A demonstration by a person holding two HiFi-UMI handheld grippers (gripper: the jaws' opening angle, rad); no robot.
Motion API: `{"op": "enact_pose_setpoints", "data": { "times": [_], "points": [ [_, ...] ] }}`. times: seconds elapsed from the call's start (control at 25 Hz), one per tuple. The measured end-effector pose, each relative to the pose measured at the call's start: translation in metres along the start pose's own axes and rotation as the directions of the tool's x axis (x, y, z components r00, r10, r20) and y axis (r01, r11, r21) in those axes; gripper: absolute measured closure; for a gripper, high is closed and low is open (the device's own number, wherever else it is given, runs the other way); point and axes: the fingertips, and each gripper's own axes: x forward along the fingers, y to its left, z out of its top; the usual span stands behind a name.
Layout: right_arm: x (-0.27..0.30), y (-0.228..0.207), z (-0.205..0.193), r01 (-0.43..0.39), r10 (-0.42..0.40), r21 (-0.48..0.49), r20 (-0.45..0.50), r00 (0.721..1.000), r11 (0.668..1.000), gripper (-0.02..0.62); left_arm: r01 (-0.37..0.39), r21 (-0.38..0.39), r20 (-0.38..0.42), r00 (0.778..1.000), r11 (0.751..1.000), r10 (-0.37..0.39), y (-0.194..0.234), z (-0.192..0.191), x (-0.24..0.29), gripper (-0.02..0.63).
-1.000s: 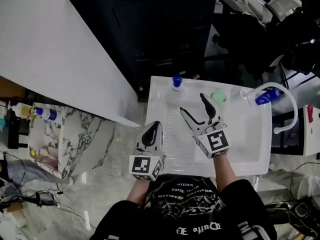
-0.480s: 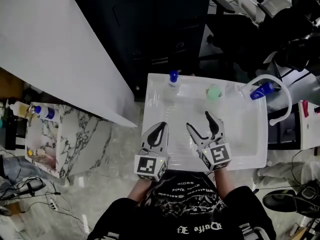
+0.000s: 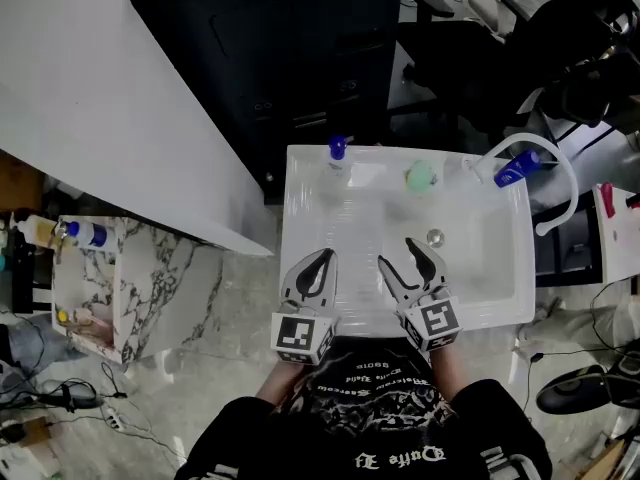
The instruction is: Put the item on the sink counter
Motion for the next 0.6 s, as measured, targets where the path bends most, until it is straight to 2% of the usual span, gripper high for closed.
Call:
{"op": "enact_pose_setpoints", "data": {
  "times": [0.12,0.24,0.32,0.4,0.6],
  "points": [
    [-0.0005,0.0014,-0.0001,-0.007,0.007,-0.001,0.008,1.000,1.000,0.420,0.011,-0.001,-0.005,1.000,1.000,-0.011,-0.0012,-0.0019,-0.0011,0.594],
    [-0.0009,0.0043,0.0001,-0.014,0.014,-0.018,0.007,1.000,1.000,0.475,0.031,-0.019,-0.011,0.999,0.999,-0.031,-0.0044,-0.0050,-0.0035,0.594],
    [-0.0026,0.0020,0.0028,0.012,-0.012,-0.009,-0.015,1.000,1.000,0.510,0.037,-0.011,-0.015,0.999,0.999,-0.037,-0.0066,-0.0054,-0.0052,0.594],
    [-0.0030,-0.0021,0.0036,0.036,-0.036,0.007,-0.009,0.999,0.999,0.578,0.041,-0.004,-0.020,0.999,0.999,-0.041,-0.0077,-0.0056,-0.0062,0.594],
    [-0.0014,-0.0041,0.0018,0.047,-0.047,0.037,-0.003,0.999,0.998,0.597,0.041,-0.002,-0.031,0.999,0.999,-0.041,-0.0060,-0.0076,-0.0080,0.594]
  ]
}}
